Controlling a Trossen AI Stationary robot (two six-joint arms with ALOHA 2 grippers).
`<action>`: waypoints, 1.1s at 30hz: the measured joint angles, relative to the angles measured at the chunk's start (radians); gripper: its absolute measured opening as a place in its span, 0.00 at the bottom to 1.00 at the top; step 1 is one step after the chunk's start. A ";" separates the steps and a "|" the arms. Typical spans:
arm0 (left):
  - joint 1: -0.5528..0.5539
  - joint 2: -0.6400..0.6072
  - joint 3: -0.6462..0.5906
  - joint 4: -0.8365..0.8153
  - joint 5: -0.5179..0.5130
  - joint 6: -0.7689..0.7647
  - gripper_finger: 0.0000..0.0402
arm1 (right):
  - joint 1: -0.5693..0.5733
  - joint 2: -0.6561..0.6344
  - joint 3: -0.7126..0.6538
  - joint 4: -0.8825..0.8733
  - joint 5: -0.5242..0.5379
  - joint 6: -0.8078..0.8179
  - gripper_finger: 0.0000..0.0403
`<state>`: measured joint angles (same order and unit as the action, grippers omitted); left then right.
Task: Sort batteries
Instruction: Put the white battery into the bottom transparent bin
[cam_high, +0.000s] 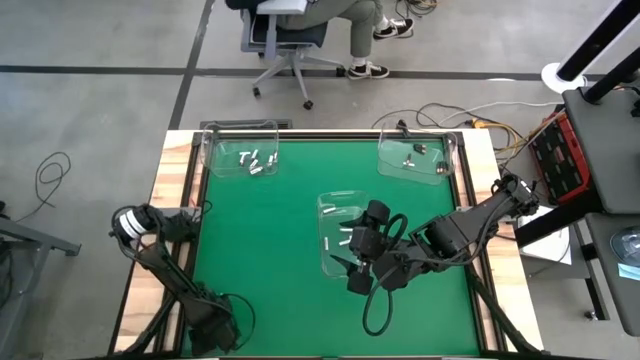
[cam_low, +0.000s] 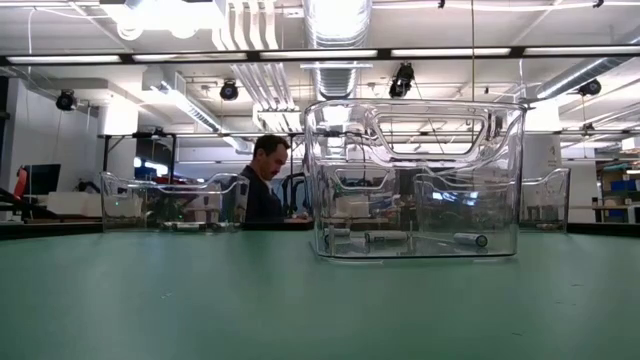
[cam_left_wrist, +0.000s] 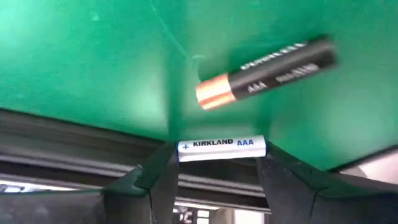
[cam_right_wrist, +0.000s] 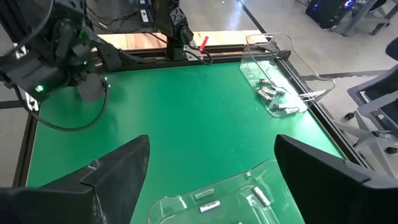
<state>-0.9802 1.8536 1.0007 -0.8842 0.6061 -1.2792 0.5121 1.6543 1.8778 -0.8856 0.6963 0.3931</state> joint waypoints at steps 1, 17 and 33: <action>0.001 -0.013 0.003 -0.004 -0.005 -0.009 0.45 | 0.000 0.000 0.000 0.000 0.000 0.000 0.84; 0.214 -0.159 0.139 -0.225 -0.249 0.174 0.45 | 0.000 -0.001 0.000 -0.001 0.000 0.006 0.83; 0.514 0.078 0.123 -0.187 -0.373 0.687 0.45 | 0.061 -0.076 -0.001 -0.113 -0.024 0.202 0.82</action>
<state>-0.4664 1.9314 1.1233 -1.0715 0.2333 -0.5922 0.5731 1.5779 1.8767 -0.9989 0.6723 0.5956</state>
